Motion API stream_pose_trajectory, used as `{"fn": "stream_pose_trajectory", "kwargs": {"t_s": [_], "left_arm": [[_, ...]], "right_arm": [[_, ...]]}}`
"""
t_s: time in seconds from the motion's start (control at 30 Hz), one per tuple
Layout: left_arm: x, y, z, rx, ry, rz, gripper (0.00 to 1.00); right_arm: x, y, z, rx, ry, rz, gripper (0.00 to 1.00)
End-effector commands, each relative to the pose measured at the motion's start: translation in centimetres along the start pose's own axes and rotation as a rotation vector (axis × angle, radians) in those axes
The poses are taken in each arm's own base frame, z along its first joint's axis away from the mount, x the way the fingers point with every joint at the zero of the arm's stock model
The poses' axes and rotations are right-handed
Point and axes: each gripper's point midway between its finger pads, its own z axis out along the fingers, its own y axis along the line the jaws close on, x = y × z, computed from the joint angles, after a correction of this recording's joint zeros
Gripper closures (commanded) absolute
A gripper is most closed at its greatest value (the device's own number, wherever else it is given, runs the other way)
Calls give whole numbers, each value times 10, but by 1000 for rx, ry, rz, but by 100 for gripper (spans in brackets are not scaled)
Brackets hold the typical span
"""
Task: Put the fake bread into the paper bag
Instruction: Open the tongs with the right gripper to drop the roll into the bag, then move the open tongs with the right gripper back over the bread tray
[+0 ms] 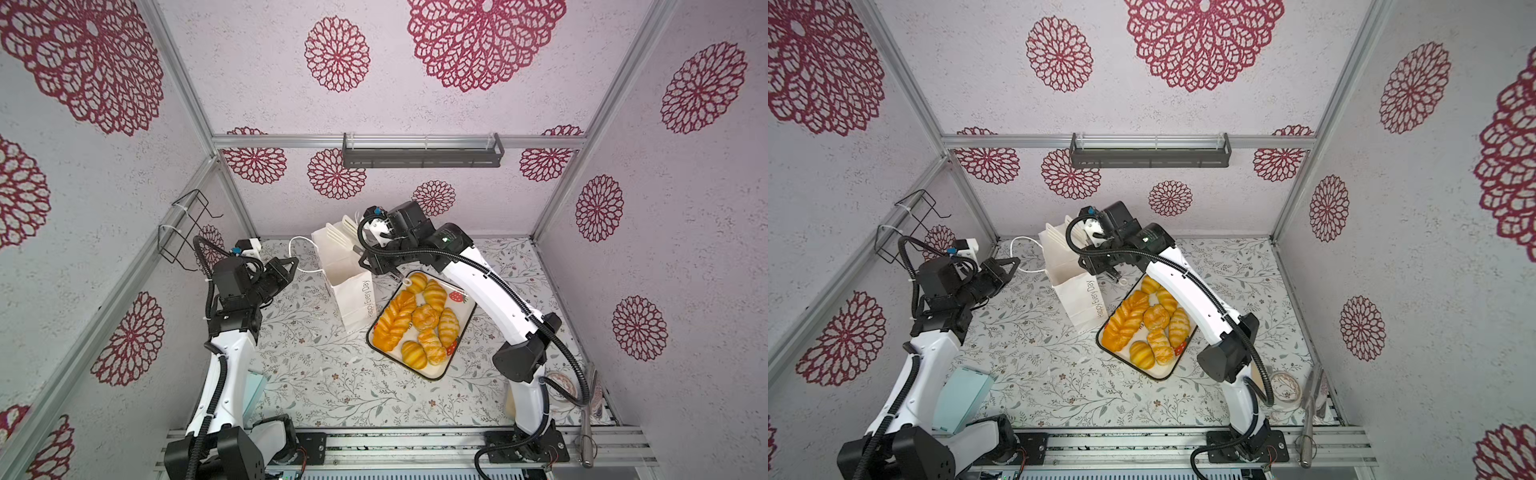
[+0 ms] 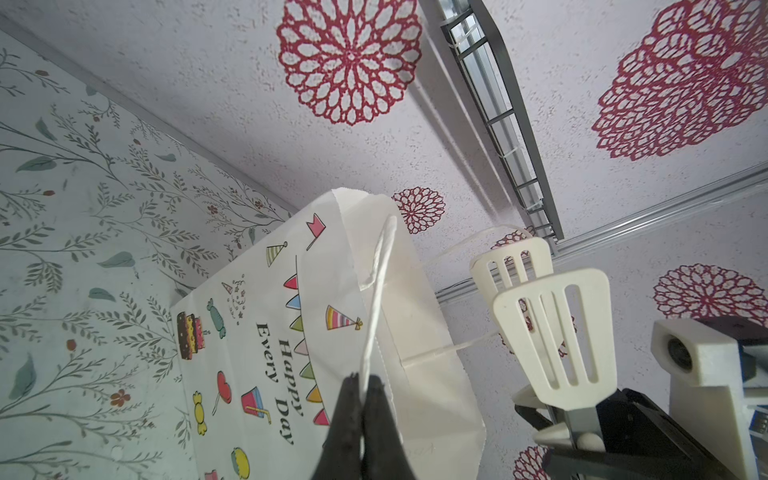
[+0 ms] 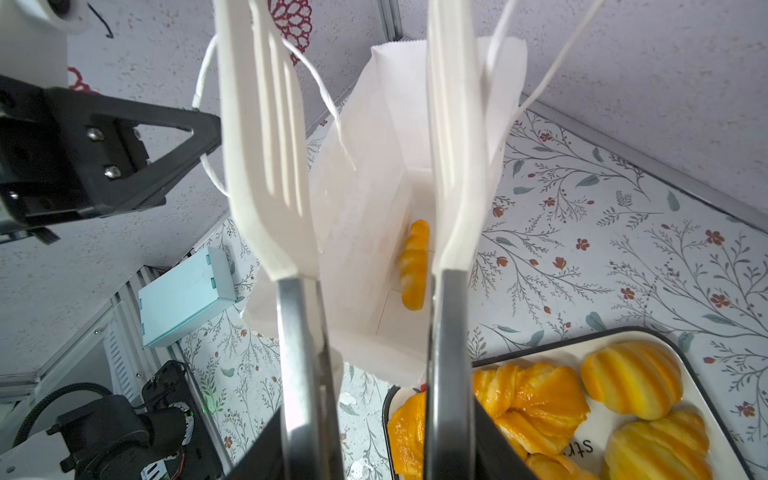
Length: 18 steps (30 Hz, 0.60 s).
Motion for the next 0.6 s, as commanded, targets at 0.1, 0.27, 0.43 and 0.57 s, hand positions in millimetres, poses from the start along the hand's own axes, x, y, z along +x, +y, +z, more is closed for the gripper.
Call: {"fn": "stream_pose_trajectory", "kwargs": {"t_s": [0.1, 0.27, 0.43, 0.57], "left_arm": [[-5, -12, -1, 32, -2, 25, 100], [-5, -14, -1, 37, 0, 27, 100], [-5, -15, -1, 43, 3, 26, 100], [-6, -17, -1, 52, 4, 28, 100]], "right_arm": [[-40, 23, -85, 4, -194, -37, 51], [-43, 24, -106, 26, -227, -33, 52], [-41, 14, -122, 92, -245, -24, 52], [-32, -5, -132, 174, -240, 10, 52]]}}
